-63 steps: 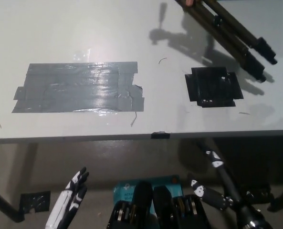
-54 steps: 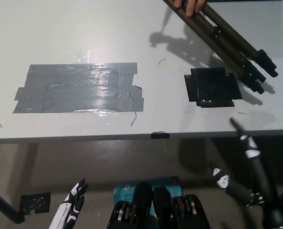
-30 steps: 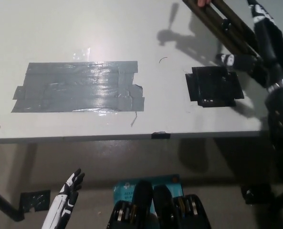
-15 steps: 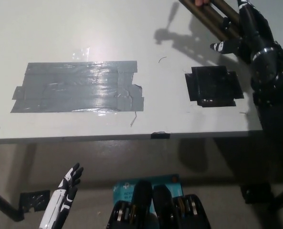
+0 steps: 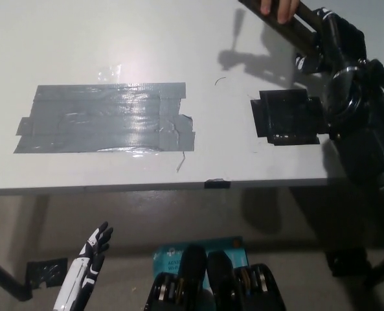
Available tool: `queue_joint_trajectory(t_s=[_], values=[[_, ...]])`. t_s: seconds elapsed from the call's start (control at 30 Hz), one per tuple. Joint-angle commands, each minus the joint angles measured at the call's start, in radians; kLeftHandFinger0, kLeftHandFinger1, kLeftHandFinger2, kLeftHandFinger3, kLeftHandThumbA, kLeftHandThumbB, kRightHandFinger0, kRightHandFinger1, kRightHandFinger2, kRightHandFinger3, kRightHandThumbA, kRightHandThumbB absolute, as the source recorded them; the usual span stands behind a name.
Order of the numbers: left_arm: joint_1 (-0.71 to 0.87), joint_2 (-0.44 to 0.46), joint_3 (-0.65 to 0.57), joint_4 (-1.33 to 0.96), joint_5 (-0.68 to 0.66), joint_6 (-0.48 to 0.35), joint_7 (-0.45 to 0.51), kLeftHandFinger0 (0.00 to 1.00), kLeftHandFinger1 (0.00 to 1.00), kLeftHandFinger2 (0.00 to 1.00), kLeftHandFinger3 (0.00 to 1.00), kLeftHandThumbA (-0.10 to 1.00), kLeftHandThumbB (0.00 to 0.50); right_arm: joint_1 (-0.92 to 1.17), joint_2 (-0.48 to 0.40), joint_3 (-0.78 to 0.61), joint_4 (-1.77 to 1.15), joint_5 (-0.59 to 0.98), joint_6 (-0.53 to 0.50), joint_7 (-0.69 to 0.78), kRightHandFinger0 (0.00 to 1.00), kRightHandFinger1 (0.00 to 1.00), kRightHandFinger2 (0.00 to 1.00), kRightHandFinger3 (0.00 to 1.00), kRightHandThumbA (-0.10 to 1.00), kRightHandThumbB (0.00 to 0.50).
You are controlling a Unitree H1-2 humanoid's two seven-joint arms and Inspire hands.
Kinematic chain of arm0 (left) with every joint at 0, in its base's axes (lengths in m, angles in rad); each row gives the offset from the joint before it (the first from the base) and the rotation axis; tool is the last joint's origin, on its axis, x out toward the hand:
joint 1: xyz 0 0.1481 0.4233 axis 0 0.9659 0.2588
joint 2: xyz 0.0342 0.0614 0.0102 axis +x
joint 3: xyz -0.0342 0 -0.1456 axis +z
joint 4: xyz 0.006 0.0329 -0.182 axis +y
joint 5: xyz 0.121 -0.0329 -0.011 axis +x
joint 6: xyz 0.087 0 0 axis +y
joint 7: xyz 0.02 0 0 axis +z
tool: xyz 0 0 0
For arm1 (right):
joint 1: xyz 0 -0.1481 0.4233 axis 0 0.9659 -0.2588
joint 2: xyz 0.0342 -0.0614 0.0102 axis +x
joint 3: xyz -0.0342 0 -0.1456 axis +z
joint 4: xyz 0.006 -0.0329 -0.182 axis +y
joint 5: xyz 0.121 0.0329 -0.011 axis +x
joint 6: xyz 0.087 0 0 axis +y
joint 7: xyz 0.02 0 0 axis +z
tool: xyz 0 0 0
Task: A person hands a tripod to the robot which it grabs with its right hand and places in the middle of the table in front of it
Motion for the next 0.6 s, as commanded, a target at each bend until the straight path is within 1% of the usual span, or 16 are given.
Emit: queue_joint_trajectory(t_s=[0.0, 0.03, 0.07, 0.17, 0.2, 0.23, 0.27, 0.33, 0.37, 0.4, 0.43, 0.47, 0.5, 0.57], values=[[-0.025, 0.009, 0.005, -0.015, -0.008, -0.044, -0.01, 1.0, 1.0, 1.0, 1.0, 1.0, 0.309, -0.077, -0.033, 0.072, 0.057, -0.115, -0.255, -0.421, 0.16, 0.55, 0.88, 0.81, -0.1, 0.218], [-0.026, 0.01, 0.005, -0.016, -0.005, -0.044, -0.01, 1.0, 1.0, 1.0, 1.0, 1.0, 0.302, -0.077, -0.034, 0.074, 0.057, -0.111, -0.259, -0.42, 0.08, 0.52, 0.88, 0.82, -0.1, 0.211], [-0.026, 0.011, 0.005, -0.016, -0.002, -0.044, -0.009, 1.0, 1.0, 1.0, 1.0, 1.0, 0.297, -0.077, -0.035, 0.075, 0.058, -0.105, -0.263, -0.42, 0.11, 0.54, 0.89, 0.82, -0.1, 0.192], [-0.028, 0.012, 0.003, -0.016, -0.014, -0.046, -0.013, 1.0, 1.0, 1.0, 1.0, 1.0, 0.289, -0.077, -0.038, 0.079, 0.058, -0.097, -0.277, -0.436, 0.08, 0.6, 0.97, 0.88, -0.1, 0.164], [-0.03, 0.012, 0.005, -0.015, -0.011, -0.046, -0.011, 1.0, 1.0, 1.0, 1.0, 1.0, 0.286, -0.077, -0.04, 0.08, 0.057, -0.092, -0.293, -0.444, 0.09, 0.63, 0.98, 0.95, -0.1, 0.135], [-0.03, 0.012, 0.004, -0.014, -0.011, -0.046, -0.01, 1.0, 1.0, 1.0, 1.0, 1.0, 0.286, -0.076, -0.041, 0.079, 0.055, -0.087, -0.298, -0.443, 0.09, 0.65, 0.98, 0.97, -0.1, 0.134], [-0.031, 0.012, 0.004, -0.012, -0.011, -0.046, -0.009, 1.0, 1.0, 1.0, 1.0, 1.0, 0.285, -0.07, -0.044, 0.082, 0.034, -0.087, -0.294, -0.429, 0.09, 0.66, 0.98, 0.99, -0.1, 0.147], [-0.031, 0.011, 0.003, -0.012, -0.006, -0.046, -0.01, 1.0, 1.0, 1.0, 1.0, 1.0, 0.285, -0.054, -0.051, 0.087, 0.006, -0.087, -0.311, -0.421, 0.02, 0.56, 0.87, 0.95, -0.1, 0.186], [-0.032, 0.011, 0.003, -0.012, -0.005, -0.046, -0.01, 1.0, 1.0, 1.0, 1.0, 1.0, 0.285, -0.052, -0.052, 0.089, 0.002, -0.088, -0.312, -0.421, 0.01, 0.53, 0.85, 0.94, -0.1, 0.195], [-0.032, 0.01, 0.003, -0.012, -0.004, -0.046, -0.009, 1.0, 1.0, 1.0, 1.0, 1.0, 0.286, -0.045, -0.054, 0.095, -0.01, -0.091, -0.313, -0.416, 0.0, 0.46, 0.83, 0.91, -0.1, 0.21], [-0.032, 0.01, 0.003, -0.012, -0.006, -0.046, -0.009, 1.0, 1.0, 1.0, 1.0, 1.0, 0.289, -0.032, -0.053, 0.107, -0.033, -0.102, -0.32, -0.417, 0.0, 0.43, 0.81, 0.9, -0.1, 0.219], [-0.03, 0.011, 0.004, -0.013, -0.003, -0.045, -0.009, 1.0, 1.0, 1.0, 1.0, 1.0, 0.295, -0.021, -0.052, 0.116, -0.048, -0.109, -0.332, -0.421, 0.0, 0.44, 0.83, 0.9, -0.1, 0.219], [-0.03, 0.012, 0.005, -0.013, 0.002, -0.045, -0.006, 1.0, 1.0, 1.0, 1.0, 1.0, 0.294, -0.007, -0.052, 0.127, -0.069, -0.116, -0.33, -0.413, 0.0, 0.48, 0.87, 0.92, -0.1, 0.221], [-0.032, 0.012, 0.003, -0.01, 0.003, -0.046, -0.005, 1.0, 1.0, 1.0, 1.0, 1.0, 0.291, 0.008, -0.055, 0.138, -0.092, -0.124, -0.328, -0.405, 0.0, 0.49, 0.88, 0.94, -0.1, 0.225]])
